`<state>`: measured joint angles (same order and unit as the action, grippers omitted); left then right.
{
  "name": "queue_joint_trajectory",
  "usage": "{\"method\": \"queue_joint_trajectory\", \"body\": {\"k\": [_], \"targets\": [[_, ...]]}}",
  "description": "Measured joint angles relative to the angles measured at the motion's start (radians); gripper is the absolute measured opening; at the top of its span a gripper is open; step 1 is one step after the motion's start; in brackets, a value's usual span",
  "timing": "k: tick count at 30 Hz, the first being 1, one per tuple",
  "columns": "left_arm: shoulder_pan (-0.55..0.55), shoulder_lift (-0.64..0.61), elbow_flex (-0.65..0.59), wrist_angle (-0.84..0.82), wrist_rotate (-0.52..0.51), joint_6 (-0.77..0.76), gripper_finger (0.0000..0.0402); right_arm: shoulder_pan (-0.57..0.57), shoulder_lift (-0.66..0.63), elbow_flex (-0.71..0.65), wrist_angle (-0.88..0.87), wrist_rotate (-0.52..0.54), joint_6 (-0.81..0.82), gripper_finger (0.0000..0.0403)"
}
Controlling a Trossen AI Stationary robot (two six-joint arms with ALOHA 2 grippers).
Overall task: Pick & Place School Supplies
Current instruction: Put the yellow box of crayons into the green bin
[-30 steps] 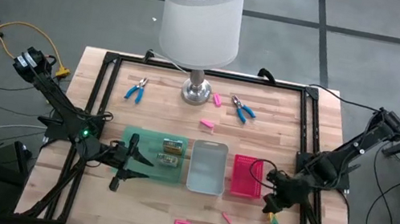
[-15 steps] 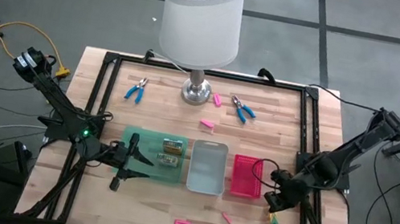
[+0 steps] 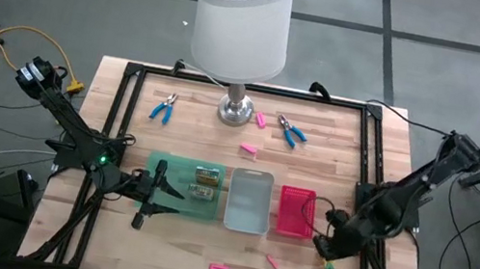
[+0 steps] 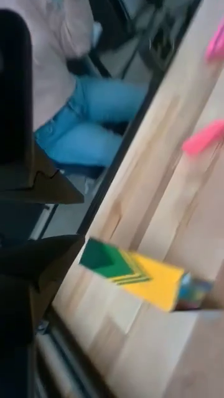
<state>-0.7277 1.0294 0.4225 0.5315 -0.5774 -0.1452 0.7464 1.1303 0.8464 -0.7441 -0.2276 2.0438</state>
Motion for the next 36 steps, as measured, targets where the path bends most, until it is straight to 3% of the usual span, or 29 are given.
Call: {"method": "queue_joint_trajectory", "body": {"k": [8, 13, 24, 36], "targets": [[0.000, 0.000, 0.000, 0.000, 0.000, 0.000, 0.0169, 0.063, 0.129, 0.000, 0.061, -0.034, 0.094, 0.0057], [0.000, 0.000, 0.000, 0.000, 0.000, 0.000, 0.0169, 0.094, 0.155, 0.000, 0.075, 0.058, 0.147, 0.0055], [0.000, 0.000, 0.000, 0.000, 0.000, 0.000, 0.0169, 0.114, 0.105, 0.000, 0.104, 0.130, 0.207, 0.0054], [0.000, 0.000, 0.000, 0.000, 0.000, 0.000, 0.0169, 0.152, 0.062, 0.000, 0.097, 0.123, 0.301, 0.0054]]}}
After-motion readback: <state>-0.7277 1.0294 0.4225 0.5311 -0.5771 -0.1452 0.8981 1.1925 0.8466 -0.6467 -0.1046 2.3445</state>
